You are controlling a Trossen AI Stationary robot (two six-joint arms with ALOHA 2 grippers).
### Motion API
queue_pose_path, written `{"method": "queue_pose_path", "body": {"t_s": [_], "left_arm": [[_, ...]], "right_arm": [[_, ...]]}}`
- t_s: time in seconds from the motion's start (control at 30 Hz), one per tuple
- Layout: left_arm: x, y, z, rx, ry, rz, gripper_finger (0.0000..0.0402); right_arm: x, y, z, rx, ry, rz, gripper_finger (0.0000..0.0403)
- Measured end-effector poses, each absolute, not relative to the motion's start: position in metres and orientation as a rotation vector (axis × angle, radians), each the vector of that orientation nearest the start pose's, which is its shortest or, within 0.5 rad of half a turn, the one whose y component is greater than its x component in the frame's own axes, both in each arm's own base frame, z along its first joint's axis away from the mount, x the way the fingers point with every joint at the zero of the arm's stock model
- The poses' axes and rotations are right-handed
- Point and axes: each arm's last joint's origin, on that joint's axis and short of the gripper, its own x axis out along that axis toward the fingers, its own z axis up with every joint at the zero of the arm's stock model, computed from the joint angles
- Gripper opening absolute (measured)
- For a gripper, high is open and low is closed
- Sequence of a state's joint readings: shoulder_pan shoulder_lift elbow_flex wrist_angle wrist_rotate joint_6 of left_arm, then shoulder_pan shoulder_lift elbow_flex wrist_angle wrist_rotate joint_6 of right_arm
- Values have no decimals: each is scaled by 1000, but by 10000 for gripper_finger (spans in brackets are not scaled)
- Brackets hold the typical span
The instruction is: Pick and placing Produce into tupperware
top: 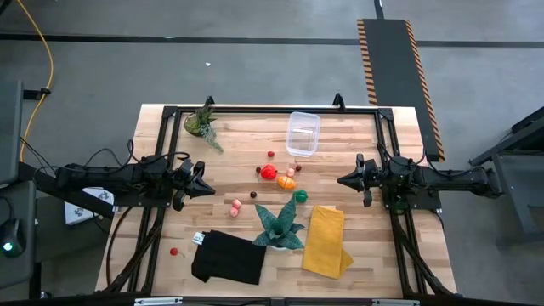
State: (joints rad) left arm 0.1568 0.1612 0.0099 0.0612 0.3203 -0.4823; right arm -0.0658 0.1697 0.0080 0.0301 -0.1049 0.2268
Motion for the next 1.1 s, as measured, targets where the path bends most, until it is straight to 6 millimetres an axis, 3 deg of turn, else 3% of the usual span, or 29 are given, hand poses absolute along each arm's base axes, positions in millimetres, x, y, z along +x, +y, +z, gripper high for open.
{"method": "queue_pose_path", "body": {"t_s": [0.23, 0.43, 0.73, 0.93, 1.1], "left_arm": [[106, 8, 160, -763, 142, -115, 1], [106, 8, 160, -844, 141, -95, 1], [106, 10, 159, -1127, 120, -10, 1], [106, 12, 160, -1343, 75, 59, 1], [106, 12, 160, -1498, 62, 72, 1]], "right_arm": [[107, -4, 155, 238, 135, 24, 0], [107, -4, 155, 238, 135, 24, 0], [107, -4, 155, 189, 135, 27, 0], [107, -4, 156, 345, 131, 17, 0], [107, -4, 159, 572, 98, 13, 0]]}}
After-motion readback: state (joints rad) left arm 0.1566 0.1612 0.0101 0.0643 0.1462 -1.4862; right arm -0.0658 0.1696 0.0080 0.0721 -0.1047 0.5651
